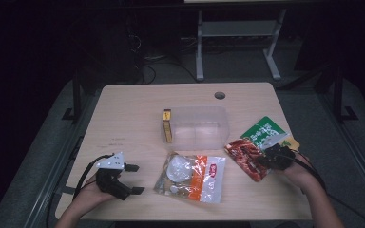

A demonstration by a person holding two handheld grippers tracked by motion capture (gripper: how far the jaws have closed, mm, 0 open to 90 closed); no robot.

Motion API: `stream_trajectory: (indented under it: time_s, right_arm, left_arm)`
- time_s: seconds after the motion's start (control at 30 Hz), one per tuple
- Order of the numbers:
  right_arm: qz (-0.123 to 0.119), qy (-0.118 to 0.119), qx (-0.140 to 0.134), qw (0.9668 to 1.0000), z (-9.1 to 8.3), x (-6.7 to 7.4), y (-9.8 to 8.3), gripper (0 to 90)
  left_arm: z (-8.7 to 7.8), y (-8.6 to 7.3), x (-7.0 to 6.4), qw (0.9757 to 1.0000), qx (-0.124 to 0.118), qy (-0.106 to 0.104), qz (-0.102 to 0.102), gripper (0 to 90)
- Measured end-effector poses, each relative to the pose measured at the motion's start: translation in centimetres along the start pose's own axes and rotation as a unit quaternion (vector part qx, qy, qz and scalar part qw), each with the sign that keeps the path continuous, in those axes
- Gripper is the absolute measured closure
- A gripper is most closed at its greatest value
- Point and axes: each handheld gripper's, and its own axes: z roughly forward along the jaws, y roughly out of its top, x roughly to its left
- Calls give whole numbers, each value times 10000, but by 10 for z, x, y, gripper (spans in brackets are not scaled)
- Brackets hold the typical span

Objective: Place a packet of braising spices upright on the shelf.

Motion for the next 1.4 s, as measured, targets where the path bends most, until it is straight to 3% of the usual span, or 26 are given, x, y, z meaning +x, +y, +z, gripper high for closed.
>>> stream_trajectory:
  time_s: [0.1, 0.17, 0.3, 0.43, 0.57, 0.87, 1.03, 1.13, 1.17, 1.23, 1.27, 1.3, 1.4]
  right_arm:
    - [-221, 19, 106, 9997, 1, 6, 6, 900]
    - [-208, -12, -3, 9998, 0, 2, 9, 900]
    - [-54, -296, -272, 9992, 1, -18, 20, 900]
    - [55, -508, -324, 9982, 13, -34, 27, 900]
    - [161, -264, -284, 9991, 20, -40, 25, 900]
    - [122, -44, -315, 9994, 18, -23, 18, 900]
    - [-17, 81, -273, 9996, 14, -7, 16, 900]
    - [-111, 68, -248, 9996, 12, 3, 15, 900]
    - [-150, 6, -244, 9996, 12, 6, 16, 900]
    - [-93, 108, -372, 9992, 10, 6, 15, 894]
    - [-40, 126, -489, 9987, 8, 6, 15, 810]
    - [58, 160, -584, 9982, 5, 6, 15, 784]
    - [112, 186, -750, 9969, -3, 13, 17, 642]
  left_arm:
    - [-1, 0, 0, 10000, -13, 18, 7, 130]
    - [-1, 0, 1, 10000, -19, 27, 49, 130]
    - [-1, 0, 1, 10000, -3, 31, 31, 130]
    - [-1, 0, 1, 10000, -13, 24, 49, 130]
    - [-1, 0, 1, 10000, 9, 5, 49, 130]
    - [0, 1, -2, 10000, 6, -9, 60, 131]
    - [0, 1, -2, 10000, 15, 5, 84, 130]
    - [0, 3, -3, 10000, -97, -22, 10, 132]
    - [0, 5, -3, 9999, -123, 3, 68, 135]
    - [2, 8, -6, 9999, -163, 1, 24, 144]
    - [3, 11, -7, 9998, -184, 28, 81, 144]
    - [4, 13, -8, 9997, -190, 38, 133, 158]
    - [16, 27, -11, 9989, -239, 73, 390, 275]
